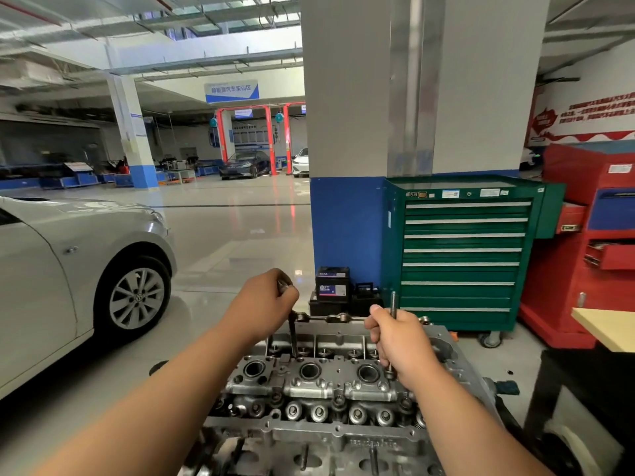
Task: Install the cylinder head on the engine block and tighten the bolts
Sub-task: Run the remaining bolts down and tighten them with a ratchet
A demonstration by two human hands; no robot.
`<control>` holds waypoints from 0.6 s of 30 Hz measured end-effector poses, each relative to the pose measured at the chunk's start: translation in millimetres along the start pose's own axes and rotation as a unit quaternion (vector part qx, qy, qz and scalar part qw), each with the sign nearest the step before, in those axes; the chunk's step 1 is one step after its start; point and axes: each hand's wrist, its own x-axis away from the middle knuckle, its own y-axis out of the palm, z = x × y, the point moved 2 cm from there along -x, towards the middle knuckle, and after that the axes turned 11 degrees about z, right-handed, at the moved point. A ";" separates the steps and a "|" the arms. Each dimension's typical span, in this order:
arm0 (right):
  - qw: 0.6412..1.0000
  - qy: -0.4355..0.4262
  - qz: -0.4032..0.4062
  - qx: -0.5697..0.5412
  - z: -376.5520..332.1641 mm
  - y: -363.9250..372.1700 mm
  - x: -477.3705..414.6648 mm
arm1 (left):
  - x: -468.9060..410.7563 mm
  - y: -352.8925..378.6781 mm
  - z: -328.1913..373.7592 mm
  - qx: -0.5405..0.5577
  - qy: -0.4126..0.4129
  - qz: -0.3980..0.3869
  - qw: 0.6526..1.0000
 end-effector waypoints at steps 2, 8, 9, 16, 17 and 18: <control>1.000 -0.002 0.004 -0.001 0.1 -0.5 0.2 | -0.8 -0.6 -3.2 -0.001 0.008 0.005 1.000; 1.000 -0.008 0.012 -0.004 0.0 -0.6 2.5 | 11.5 4.8 -13.5 -0.021 0.010 -0.003 1.000; 1.000 -0.008 0.013 -0.004 0.1 -0.5 2.5 | 13.5 6.7 -14.7 -0.027 0.011 -0.013 0.999; 1.000 -0.001 0.013 -0.014 -0.7 -0.7 1.6 | 17.9 14.6 -17.0 -0.067 0.012 -0.065 0.996; 1.000 0.001 0.013 -0.017 -0.7 -1.0 1.4 | 17.1 14.9 -16.4 -0.073 0.016 -0.062 0.995; 1.000 0.003 0.013 -0.019 -0.4 -1.3 1.1 | 16.5 14.7 -15.9 -0.083 0.022 -0.061 0.994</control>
